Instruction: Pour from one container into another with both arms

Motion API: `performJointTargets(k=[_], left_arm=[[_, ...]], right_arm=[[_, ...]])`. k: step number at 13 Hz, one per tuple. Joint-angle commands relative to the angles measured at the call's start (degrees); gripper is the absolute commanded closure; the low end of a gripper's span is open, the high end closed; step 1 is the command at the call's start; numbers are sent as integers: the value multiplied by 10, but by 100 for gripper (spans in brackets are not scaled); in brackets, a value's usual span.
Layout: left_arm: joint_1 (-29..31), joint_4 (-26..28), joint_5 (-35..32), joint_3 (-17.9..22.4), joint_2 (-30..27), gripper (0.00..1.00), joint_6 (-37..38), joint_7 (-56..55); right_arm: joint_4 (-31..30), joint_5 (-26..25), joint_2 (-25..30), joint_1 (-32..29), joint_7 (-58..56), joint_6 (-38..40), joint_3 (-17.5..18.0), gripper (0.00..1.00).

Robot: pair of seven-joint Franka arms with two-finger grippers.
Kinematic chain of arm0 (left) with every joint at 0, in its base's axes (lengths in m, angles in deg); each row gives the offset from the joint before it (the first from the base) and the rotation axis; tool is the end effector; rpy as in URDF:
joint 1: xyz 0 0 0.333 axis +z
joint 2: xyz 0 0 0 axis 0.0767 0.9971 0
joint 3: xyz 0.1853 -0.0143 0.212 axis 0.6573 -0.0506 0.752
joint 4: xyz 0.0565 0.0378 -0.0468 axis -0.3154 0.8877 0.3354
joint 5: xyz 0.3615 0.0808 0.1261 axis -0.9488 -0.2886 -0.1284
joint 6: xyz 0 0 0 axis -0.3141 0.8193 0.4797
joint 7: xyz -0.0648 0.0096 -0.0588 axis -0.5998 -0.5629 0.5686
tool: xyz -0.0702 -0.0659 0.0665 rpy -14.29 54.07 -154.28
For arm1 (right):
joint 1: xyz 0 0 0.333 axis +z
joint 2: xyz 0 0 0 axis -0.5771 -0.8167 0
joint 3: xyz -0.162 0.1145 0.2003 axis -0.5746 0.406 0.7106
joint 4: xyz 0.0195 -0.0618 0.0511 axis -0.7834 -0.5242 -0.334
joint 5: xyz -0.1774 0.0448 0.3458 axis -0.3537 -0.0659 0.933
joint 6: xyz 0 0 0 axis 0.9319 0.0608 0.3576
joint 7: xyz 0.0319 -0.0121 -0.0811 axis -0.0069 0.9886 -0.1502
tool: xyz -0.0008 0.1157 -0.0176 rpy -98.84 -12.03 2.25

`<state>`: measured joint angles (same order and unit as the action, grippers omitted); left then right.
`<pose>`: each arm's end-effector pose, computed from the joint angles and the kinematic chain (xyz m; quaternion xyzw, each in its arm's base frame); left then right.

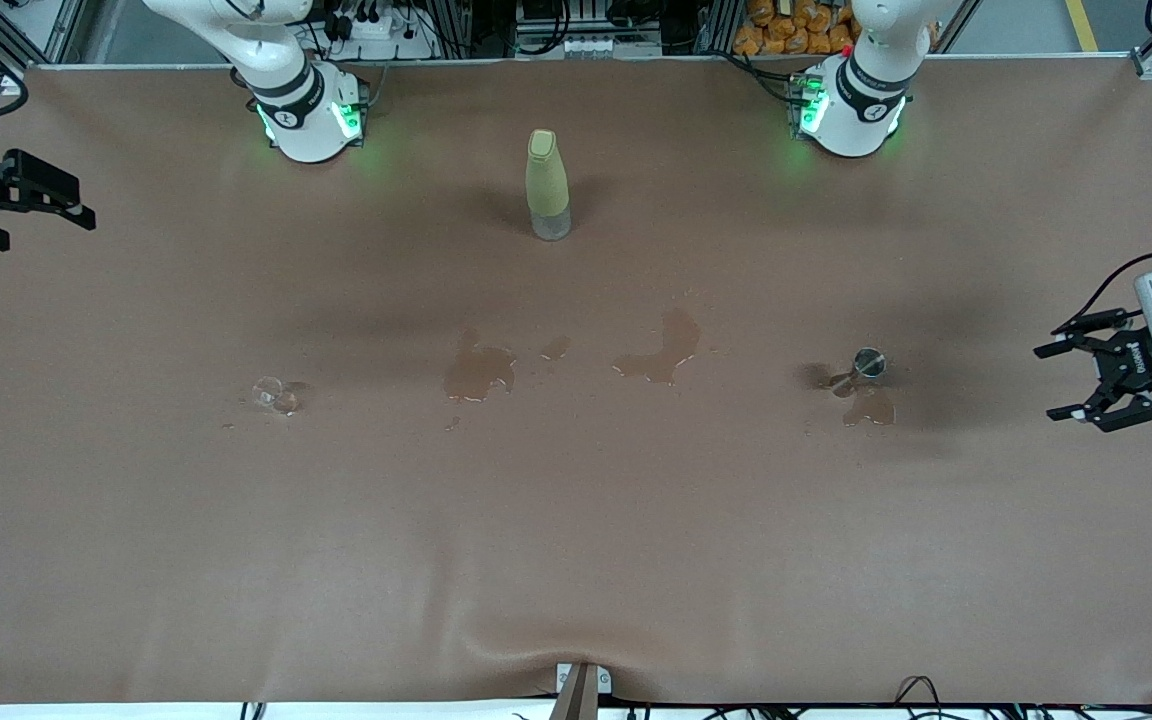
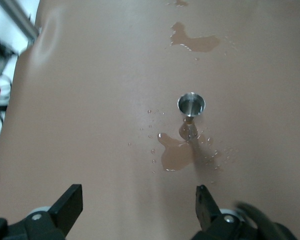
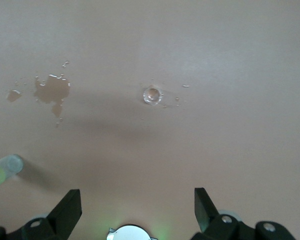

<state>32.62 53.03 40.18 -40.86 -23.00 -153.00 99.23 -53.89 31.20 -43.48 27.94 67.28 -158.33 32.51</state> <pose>0.5959 0.1505 0.3631 0.6417 -0.7075 0.2311 0.1851 0.5272 -0.0217 0.6036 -0.9940 -0.0950 0.0440 0.0320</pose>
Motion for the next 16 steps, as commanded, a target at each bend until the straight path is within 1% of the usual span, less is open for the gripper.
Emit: performJointTargets(k=[1, 2, 4, 5, 7, 8, 10, 11, 13, 14, 15, 16], left_arm=[[-9, 4, -55, -28, -43, 0, -8, -197], [-10, 5, -72, -41, -59, 0, -8, -266], [-9, 8, -87, -69, -90, 0, -5, -447], [-10, 8, -92, -81, -101, 0, -1, -550], [-9, 7, -119, -113, -122, 0, 4, -730], [-9, 7, -141, -132, -129, 0, 6, -788], [-9, 2, -191, -165, -136, 0, 6, -874], [-9, -14, -224, -189, -136, 0, 13, -908], [-12, -65, -280, -232, -129, 0, 65, -980], [-17, -91, -316, -252, -118, 0, 86, -1012], [-25, -100, -336, -264, -115, 0, 91, -1036], [-27, -100, -338, -264, -115, 0, 92, -1045]], right_arm=[[25, -16, -3, -38, 8, 8, 25, 0], [26, -23, -3, -39, 9, 8, 24, 0], [27, -94, -3, -28, 6, 3, 28, 0], [27, -107, -3, -17, 10, -6, 29, 0], [21, -99, -2, -7, 13, -28, 23, 0], [13, -92, -2, 1, 18, -42, 14, 0], [1, -85, -1, 26, 63, -50, -20, 0], [1, -75, 0, 28, 74, -49, -22, 0], [1, -66, -1, 23, 69, -53, -23, 0], [1, -49, -1, 18, 62, -53, -24, 0], [1, -28, -1, 16, 39, -54, -27, 0], [2, -22, -1, 16, 35, -55, -31, 0]])
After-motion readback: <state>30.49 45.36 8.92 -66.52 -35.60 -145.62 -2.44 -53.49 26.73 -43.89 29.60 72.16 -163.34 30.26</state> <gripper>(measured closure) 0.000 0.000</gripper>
